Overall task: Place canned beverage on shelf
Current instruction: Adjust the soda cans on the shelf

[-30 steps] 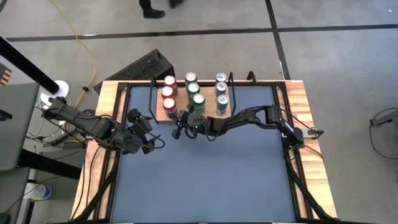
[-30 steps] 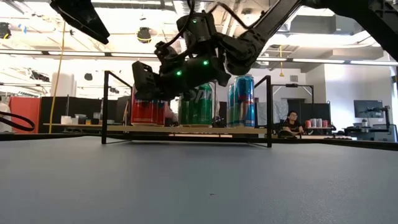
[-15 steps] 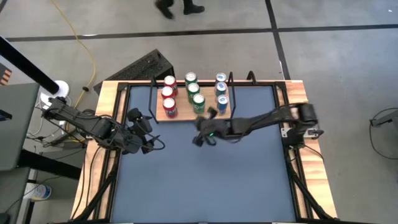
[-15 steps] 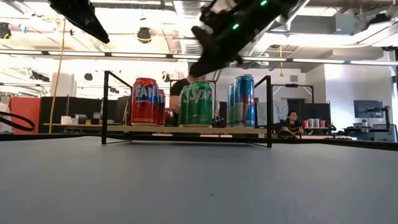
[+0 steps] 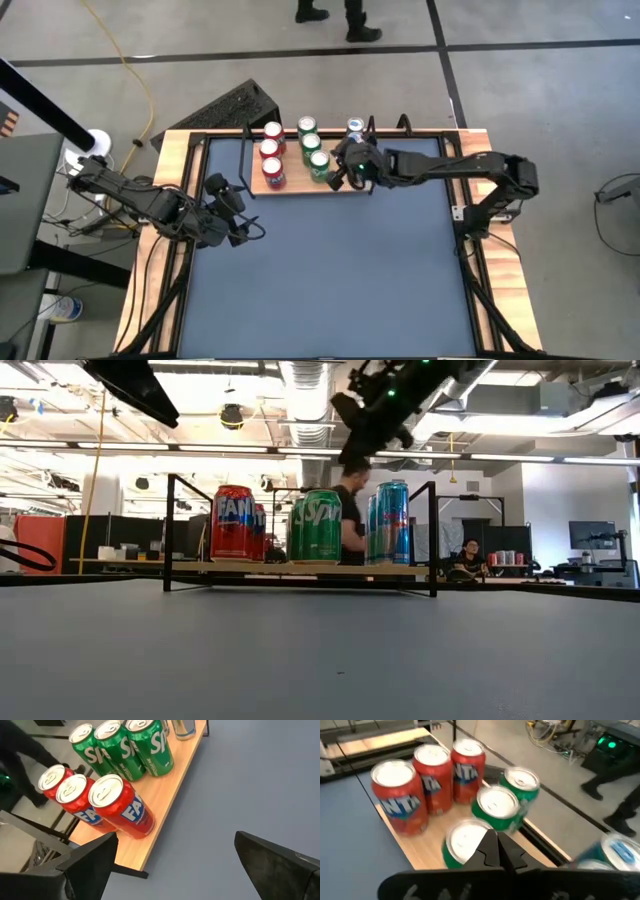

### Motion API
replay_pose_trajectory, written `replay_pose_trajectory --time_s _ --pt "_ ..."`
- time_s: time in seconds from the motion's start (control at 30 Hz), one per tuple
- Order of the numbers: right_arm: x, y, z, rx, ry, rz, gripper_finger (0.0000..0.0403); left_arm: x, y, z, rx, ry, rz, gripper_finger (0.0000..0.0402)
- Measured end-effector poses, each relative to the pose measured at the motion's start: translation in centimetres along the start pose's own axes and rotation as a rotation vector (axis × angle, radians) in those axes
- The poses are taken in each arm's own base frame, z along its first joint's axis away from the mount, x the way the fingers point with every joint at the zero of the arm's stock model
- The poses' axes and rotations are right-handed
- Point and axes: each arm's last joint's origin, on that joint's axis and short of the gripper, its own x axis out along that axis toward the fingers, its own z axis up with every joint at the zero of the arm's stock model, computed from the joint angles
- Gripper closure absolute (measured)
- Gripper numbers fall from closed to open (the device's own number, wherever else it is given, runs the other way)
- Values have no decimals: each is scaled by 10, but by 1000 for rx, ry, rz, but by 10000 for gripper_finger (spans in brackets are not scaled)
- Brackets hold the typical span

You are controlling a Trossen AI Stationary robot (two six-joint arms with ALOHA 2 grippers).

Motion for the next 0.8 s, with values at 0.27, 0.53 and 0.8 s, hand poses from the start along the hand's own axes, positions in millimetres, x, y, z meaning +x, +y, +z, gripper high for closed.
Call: replay_pose_trajectory --time_s 0.27,0.53,0.8 --pt "30 -3 3 -45 84 -12 403 0 -1 -1 -15 22 -39 10" --pt "44 0 0 -72 140 -30 403 0 -1 -1 -16 22 -38 10" --pt "48 0 -4 -83 156 -52 403 0 -1 -1 -22 22 -40 10"
